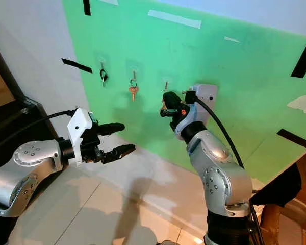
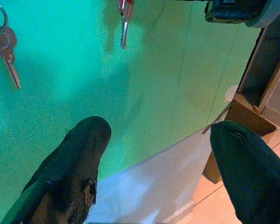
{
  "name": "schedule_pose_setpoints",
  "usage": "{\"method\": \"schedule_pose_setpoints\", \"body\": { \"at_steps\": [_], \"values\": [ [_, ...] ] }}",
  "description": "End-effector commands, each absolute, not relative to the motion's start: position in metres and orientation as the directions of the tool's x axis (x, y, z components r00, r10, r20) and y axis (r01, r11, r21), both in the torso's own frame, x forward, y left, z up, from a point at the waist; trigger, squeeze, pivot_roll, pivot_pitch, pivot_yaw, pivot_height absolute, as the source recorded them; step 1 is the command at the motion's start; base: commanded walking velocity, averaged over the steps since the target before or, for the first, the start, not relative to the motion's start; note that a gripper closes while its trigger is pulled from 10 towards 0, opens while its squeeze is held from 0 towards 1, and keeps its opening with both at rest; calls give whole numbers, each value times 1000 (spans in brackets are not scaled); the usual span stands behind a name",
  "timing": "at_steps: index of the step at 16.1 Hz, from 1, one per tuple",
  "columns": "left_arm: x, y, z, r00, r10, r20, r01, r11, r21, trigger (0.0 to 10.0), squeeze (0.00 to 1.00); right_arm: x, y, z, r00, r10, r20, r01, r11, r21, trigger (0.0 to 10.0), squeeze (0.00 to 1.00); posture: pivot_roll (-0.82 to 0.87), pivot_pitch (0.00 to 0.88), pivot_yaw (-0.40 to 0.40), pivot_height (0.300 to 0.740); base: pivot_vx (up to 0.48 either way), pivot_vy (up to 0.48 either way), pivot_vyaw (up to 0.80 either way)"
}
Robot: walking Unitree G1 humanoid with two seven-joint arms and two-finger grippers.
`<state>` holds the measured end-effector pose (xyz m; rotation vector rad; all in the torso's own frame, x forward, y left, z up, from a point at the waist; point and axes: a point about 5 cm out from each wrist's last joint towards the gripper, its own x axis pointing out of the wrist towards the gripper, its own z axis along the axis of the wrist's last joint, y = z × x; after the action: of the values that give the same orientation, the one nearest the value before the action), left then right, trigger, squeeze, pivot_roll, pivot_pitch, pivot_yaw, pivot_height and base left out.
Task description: Hang keys on a hook
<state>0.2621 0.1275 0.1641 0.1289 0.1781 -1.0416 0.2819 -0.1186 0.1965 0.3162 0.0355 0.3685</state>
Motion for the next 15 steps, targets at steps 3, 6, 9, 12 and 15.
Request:
{"method": "schedule_pose_setpoints", "body": {
  "at_steps": [3,6,9,12,15],
  "values": [
    [260,123,169,472,-859,-200,879,475,38,10000,0,285,-113,207,928,369,55,-367,878,307,10000,0,-31,0,-38,740,0,0,0],
    [260,123,169,472,-858,-201,879,475,38,10000,0,286,-107,209,919,391,60,-389,866,315,10000,0,-30,0,-40,740,0,0,0],
    [260,123,169,472,-858,-201,879,475,39,10000,0,287,-106,210,917,393,60,-392,865,315,10000,0,-30,0,-42,740,0,0,0],
    [259,122,169,472,-858,-201,879,475,39,10000,0,288,-104,209,916,398,60,-395,862,318,10000,0,-30,0,-42,740,0,0,0],
    [260,123,169,474,-858,-201,879,476,41,10000,0,289,-101,210,912,406,62,-404,857,319,10000,0,-27,0,-43,740,0,0,0]
  ]
}}
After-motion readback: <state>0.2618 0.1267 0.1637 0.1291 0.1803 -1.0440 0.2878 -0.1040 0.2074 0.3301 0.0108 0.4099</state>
